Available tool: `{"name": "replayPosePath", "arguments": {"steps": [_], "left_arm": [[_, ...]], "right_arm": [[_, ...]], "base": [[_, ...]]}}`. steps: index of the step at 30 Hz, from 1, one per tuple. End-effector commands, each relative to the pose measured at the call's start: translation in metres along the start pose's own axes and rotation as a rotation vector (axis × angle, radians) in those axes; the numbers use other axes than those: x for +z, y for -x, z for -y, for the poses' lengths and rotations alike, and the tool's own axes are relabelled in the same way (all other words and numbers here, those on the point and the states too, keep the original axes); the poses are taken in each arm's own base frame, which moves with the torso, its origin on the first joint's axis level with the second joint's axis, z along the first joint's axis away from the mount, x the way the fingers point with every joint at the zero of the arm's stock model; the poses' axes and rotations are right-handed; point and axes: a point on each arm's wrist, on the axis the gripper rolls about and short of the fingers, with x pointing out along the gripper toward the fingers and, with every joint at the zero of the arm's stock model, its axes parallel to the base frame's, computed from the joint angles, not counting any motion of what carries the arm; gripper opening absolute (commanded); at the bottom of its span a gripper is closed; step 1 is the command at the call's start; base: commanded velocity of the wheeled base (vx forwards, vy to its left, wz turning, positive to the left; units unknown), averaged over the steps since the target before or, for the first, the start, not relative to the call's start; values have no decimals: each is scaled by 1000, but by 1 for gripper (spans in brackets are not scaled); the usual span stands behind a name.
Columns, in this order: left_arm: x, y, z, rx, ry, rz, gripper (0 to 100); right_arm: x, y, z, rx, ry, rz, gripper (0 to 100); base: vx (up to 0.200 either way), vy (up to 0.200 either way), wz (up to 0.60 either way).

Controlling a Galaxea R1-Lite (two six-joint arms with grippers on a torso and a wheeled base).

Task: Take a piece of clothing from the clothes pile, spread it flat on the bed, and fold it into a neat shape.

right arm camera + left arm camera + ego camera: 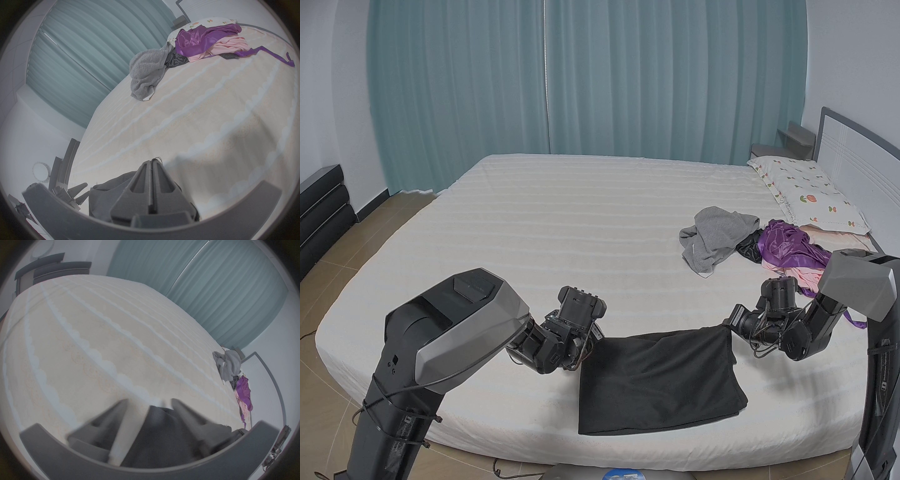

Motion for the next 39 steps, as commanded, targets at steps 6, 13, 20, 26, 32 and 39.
{"name": "replayPosePath", "arguments": {"steps": [6, 13, 20, 26, 32, 39], "left_arm": [[-13, 1, 11, -40, -123, -26, 100], [-13, -2, 15, -46, -121, -19, 0], [-13, -2, 13, -29, -122, -3, 0], [-6, -3, 12, 8, -47, 73, 0], [10, -7, 0, 47, 12, 111, 0], [7, -9, -3, 58, 2, 102, 0]], "right_arm": [[-2, 0, 1, -2, -3, -5, 0], [-2, -1, 0, -1, -2, -6, 0], [-2, -1, 0, -1, -2, -6, 0], [0, -2, -2, 9, 1, 1, 0], [-3, -8, 1, 6, 0, 0, 0], [-5, -21, 2, 19, 9, 11, 0]], "base": [[0, 0, 0], [0, 0, 0], [0, 0, 0], [0, 0, 0], [0, 0, 0], [0, 0, 0]]}}
